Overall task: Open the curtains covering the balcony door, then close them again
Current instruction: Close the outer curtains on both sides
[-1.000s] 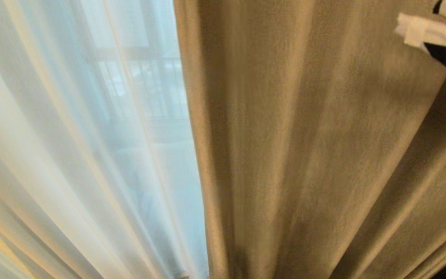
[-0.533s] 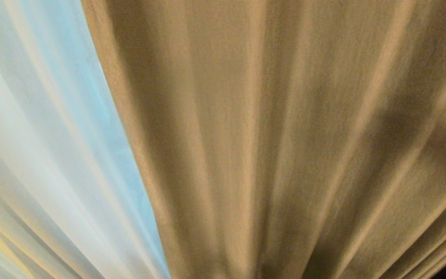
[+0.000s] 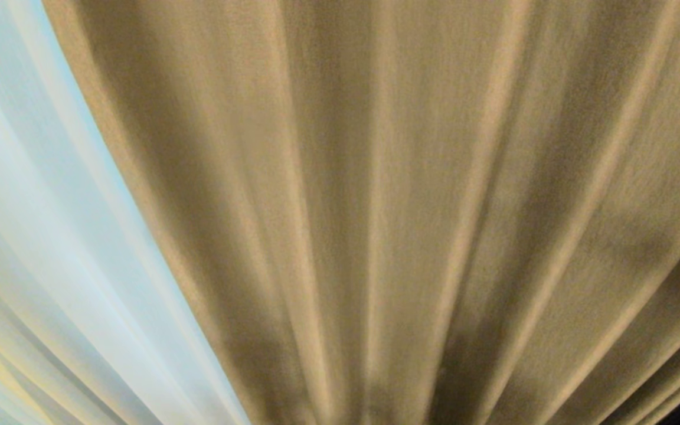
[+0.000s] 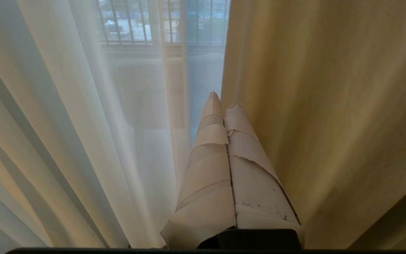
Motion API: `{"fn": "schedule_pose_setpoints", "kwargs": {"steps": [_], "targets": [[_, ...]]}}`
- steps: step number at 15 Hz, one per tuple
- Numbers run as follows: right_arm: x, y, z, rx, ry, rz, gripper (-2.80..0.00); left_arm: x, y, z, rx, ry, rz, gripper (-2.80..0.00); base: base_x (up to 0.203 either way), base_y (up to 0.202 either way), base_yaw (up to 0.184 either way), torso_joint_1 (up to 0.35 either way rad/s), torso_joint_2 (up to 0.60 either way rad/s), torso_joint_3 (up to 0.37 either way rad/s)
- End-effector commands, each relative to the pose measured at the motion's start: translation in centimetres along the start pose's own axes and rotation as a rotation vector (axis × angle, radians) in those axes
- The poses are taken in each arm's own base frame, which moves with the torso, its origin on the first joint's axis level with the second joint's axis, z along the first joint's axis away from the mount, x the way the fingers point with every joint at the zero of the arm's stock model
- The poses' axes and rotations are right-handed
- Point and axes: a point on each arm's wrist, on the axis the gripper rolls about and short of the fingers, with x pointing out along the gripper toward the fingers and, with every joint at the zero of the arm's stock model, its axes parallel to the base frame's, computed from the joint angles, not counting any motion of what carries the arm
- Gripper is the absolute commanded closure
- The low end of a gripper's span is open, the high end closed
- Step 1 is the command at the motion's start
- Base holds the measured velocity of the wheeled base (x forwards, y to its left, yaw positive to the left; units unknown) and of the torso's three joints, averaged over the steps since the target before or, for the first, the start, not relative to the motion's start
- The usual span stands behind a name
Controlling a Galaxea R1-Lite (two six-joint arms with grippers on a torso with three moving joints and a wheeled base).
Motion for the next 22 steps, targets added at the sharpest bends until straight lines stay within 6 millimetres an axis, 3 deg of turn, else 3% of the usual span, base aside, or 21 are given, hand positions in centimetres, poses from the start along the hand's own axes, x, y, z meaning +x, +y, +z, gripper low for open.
{"fn": "schedule_pose_setpoints", "kwargs": {"steps": [1, 4, 8, 12, 19, 22], "targets": [[-1.2, -0.4, -1.0, 0.005, 0.039, -0.115, 0.0, 0.0, 0.0, 0.0, -0.001, 0.0, 0.001, 0.0, 0.0, 0.0, 0.0, 0.0, 0.0, 0.0], [-2.3, -0.8, -1.9, 0.027, 0.114, -0.257, 0.0, 0.0, 0.0, 0.0, -0.001, -0.001, 0.001, 0.0, 0.0, 0.0, 0.0, 0.0, 0.0, 0.0], [-2.7, -0.9, -2.2, 0.029, 0.111, -0.33, 0.0, 0.0, 0.0, 0.0, -0.001, 0.0, 0.001, 0.0, 0.0, 0.0, 0.0, 0.0, 0.0, 0.0], [-3.6, -0.7, -3.8, 0.02, 0.125, -0.389, 0.0, 0.0, 0.0, 0.0, -0.001, 0.0, 0.001, 0.0, 0.0, 0.0, 0.0, 0.0, 0.0, 0.0], [-8.0, 1.1, -9.3, -0.048, 0.247, -0.349, 0.0, 0.0, 0.0, 0.0, -0.001, -0.001, 0.001, 0.0, 0.0, 0.0, 0.0, 0.0, 0.0, 0.0], [-9.0, 1.4, -10.4, -0.068, 0.287, -0.325, 0.0, 0.0, 0.0, 0.0, -0.001, 0.0, 0.001, 0.0, 0.0, 0.0, 0.0, 0.0, 0.0, 0.0]]}}
